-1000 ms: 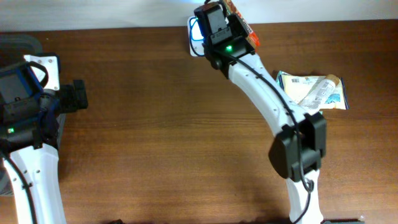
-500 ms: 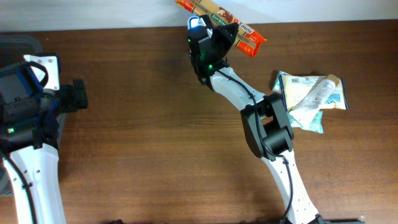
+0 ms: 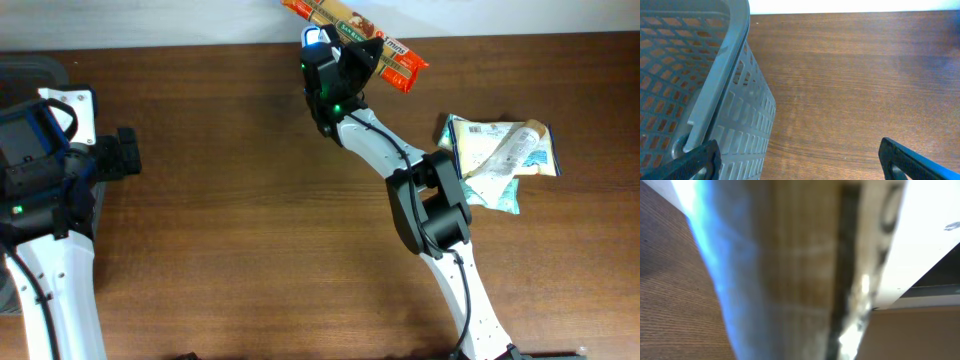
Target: Scan the item barcode
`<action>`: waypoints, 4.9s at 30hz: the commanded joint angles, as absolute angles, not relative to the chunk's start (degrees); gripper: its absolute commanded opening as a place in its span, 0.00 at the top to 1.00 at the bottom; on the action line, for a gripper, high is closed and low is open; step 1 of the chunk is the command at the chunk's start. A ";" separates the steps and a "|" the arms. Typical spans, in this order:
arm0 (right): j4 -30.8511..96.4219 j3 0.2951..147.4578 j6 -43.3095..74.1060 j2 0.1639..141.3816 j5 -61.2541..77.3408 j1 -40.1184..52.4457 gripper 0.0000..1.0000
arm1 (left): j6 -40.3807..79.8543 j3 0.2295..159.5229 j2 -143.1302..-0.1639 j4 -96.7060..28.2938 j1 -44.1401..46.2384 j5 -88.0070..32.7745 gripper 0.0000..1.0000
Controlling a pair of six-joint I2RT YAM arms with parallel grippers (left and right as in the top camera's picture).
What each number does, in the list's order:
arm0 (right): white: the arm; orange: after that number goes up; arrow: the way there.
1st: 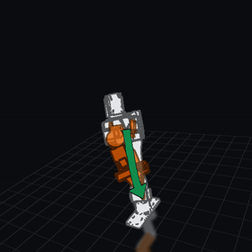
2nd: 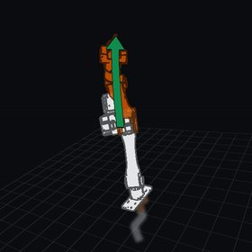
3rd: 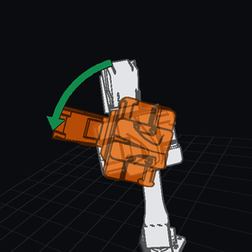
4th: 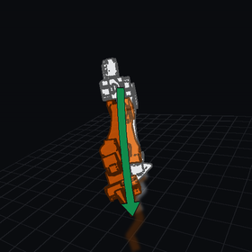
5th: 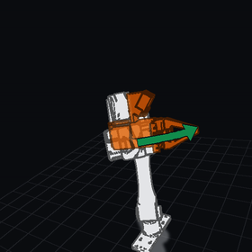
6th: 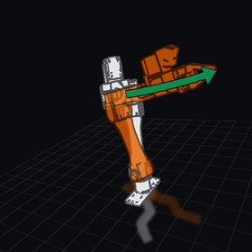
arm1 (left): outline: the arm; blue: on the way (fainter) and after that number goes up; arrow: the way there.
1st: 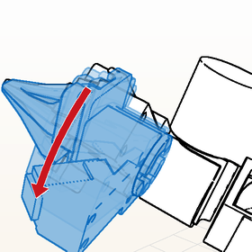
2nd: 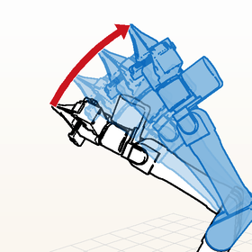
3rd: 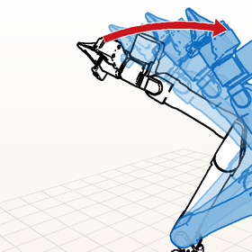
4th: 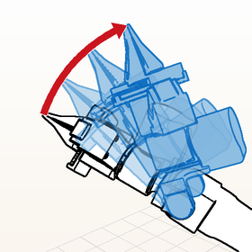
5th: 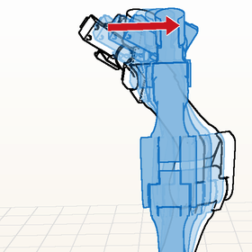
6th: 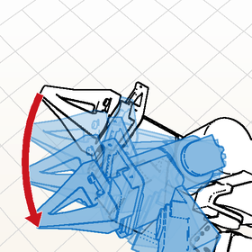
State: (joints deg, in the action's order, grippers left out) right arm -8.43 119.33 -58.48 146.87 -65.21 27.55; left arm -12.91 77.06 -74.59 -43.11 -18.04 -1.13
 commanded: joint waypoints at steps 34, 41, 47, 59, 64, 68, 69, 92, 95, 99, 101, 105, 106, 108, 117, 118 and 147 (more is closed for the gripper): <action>64.69 88.27 -8.71 110.54 28.71 -23.40 0.72 | -13.80 77.62 -74.52 -43.05 -18.28 -1.74 0.01; 78.52 105.16 -9.67 110.24 29.21 -24.01 0.36 | -13.80 77.62 -74.52 -43.07 -18.28 -1.74 0.01; 97.34 135.41 -11.51 109.91 26.65 -15.42 0.12 | -13.80 77.62 -74.52 -43.18 -18.28 -1.74 0.01; 97.32 142.41 -6.57 98.85 24.84 12.49 0.01 | -13.80 77.62 -74.52 -43.18 -18.28 -1.74 0.01; 97.12 142.41 -6.61 98.94 24.80 13.87 0.01 | -13.80 77.62 -74.52 -43.18 -18.28 -1.74 0.01; 96.40 142.41 -6.61 98.91 23.70 13.87 0.01 | -13.80 77.62 -74.52 -43.18 -18.28 -1.74 0.01; 96.44 142.41 -6.61 98.91 23.22 13.87 0.01 | -13.80 77.62 -74.52 -43.18 -18.28 -1.74 0.01; 6.52 42.98 -11.77 42.98 9.19 9.58 0.01 | -13.80 77.62 -74.52 -43.18 -18.28 -1.74 0.01; -4.19 24.88 -11.77 29.17 9.21 6.85 0.02 | -13.80 77.62 -74.52 -43.20 -18.28 -1.74 0.01; -9.06 7.66 -11.77 13.41 9.17 5.10 0.01 | -13.80 77.62 -74.52 -43.20 -18.28 -1.74 0.01; -9.02 1.93 -11.77 7.70 9.17 5.10 0.01 | -13.80 77.62 -74.52 -43.20 -18.28 -1.74 0.01; -3.70 0.32 -11.79 3.25 7.77 5.10 0.01 | -13.80 77.62 -74.52 -43.20 -18.28 -1.74 0.01; -1.15 0.32 -11.79 1.85 7.62 5.10 0.01 | -13.80 77.62 -74.52 -43.20 -18.28 -1.74 0.01; 3.99 0.32 -11.77 0.19 7.64 5.13 0.01 | -13.80 77.62 -74.52 -43.22 -18.28 -1.74 0.01; 3.86 0.32 -11.77 0.19 7.66 5.13 0.01 | -13.80 77.62 -74.52 -43.22 -18.28 -1.74 0.01; 3.86 0.32 -11.77 0.19 7.66 5.13 0.01 | -13.80 77.62 -74.52 -43.22 -18.28 -1.74 0.01; 3.86 0.32 -11.77 0.19 7.66 5.13 0.01 | -13.85 38.28 -29.76 -24.12 -5.50 2.57 0.01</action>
